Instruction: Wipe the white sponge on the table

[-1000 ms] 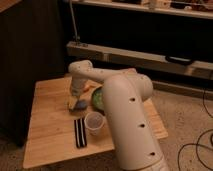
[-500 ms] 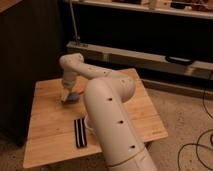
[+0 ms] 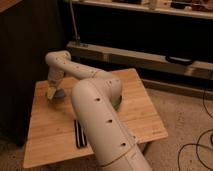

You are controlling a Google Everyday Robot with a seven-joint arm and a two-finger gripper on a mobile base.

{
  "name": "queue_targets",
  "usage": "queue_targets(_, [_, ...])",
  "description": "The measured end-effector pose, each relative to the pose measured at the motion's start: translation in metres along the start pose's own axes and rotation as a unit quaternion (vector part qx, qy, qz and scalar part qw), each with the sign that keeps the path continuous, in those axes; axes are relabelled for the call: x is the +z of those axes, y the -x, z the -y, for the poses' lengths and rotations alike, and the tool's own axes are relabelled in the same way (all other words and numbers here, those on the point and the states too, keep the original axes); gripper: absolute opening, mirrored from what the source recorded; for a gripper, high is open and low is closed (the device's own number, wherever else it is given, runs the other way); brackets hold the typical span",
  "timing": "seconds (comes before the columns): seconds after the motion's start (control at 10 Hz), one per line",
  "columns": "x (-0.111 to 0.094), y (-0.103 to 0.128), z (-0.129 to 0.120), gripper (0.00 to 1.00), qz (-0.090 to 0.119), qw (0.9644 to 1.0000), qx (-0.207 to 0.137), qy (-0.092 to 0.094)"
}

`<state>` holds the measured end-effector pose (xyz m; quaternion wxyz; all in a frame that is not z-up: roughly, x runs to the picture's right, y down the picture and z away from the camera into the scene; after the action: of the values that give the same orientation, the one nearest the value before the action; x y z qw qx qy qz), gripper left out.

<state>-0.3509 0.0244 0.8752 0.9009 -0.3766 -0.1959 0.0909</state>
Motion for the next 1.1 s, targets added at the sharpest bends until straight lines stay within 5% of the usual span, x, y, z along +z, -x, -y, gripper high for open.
queue_targets(0.5, [0.009, -0.005, -0.076, 0.2, 0.015, 0.9982, -0.025, 0.053])
queue_targets(1.1, [0.008, -0.05, -0.11, 0.2, 0.0, 0.9965, -0.004, 0.084])
